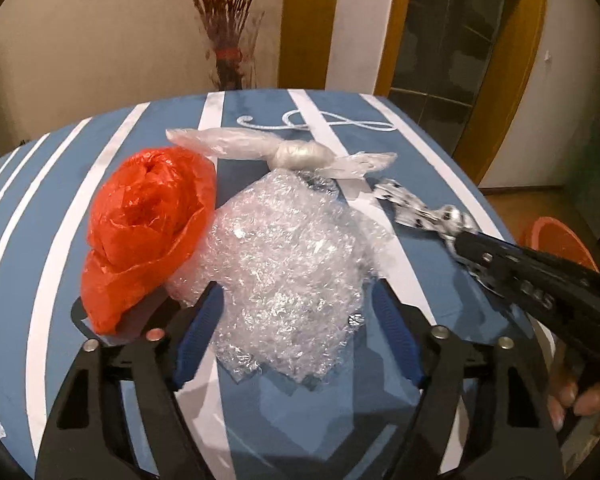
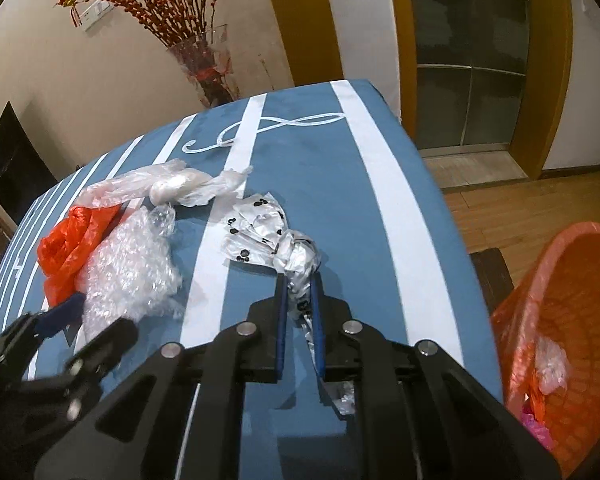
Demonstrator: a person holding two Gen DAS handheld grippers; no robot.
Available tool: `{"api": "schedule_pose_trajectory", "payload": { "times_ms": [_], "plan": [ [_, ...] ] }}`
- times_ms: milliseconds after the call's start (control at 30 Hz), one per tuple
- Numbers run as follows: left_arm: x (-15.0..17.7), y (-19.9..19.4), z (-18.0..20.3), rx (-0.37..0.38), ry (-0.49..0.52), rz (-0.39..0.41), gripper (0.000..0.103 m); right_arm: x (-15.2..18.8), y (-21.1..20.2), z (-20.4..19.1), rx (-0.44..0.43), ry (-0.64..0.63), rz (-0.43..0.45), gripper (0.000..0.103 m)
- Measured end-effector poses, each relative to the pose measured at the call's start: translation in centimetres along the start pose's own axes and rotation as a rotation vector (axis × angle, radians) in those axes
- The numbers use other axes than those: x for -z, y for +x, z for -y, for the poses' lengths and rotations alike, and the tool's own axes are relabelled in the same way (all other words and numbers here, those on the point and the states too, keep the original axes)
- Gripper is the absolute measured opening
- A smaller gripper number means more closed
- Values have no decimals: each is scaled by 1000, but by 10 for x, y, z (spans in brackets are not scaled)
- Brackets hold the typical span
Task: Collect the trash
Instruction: 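Grasp the white paw-print bag with the right tool while the left tool grasps the bubble wrap, then carry the bubble wrap in the left tool and paw-print bag in the right over the basket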
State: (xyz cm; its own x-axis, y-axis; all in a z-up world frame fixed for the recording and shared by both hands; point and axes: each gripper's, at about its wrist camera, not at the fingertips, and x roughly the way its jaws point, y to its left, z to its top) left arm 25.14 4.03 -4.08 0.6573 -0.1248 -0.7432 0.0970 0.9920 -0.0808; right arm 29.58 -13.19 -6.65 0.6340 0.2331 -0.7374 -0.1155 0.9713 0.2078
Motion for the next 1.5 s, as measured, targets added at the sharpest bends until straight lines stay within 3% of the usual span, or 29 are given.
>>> {"api": "schedule_pose_trajectory", "payload": {
  "times_ms": [167,233,333,833,1500],
  "plan": [
    [-3,7,2,-6,18,-23,44,5,-5,4,3,2,4,12],
    [-3,6,2,3,20,-22,29,7,-7,6,7,8,6,12],
    [-1,2,5,36,23,-7,20,11,-13,11,11,21,12,12],
    [3,-44,48,168,73,86,18,27,-71,39,51,77,103,12],
    [4,-61,141,313,168,95,18,69,-168,116,198,201,248,12]
  ]
}}
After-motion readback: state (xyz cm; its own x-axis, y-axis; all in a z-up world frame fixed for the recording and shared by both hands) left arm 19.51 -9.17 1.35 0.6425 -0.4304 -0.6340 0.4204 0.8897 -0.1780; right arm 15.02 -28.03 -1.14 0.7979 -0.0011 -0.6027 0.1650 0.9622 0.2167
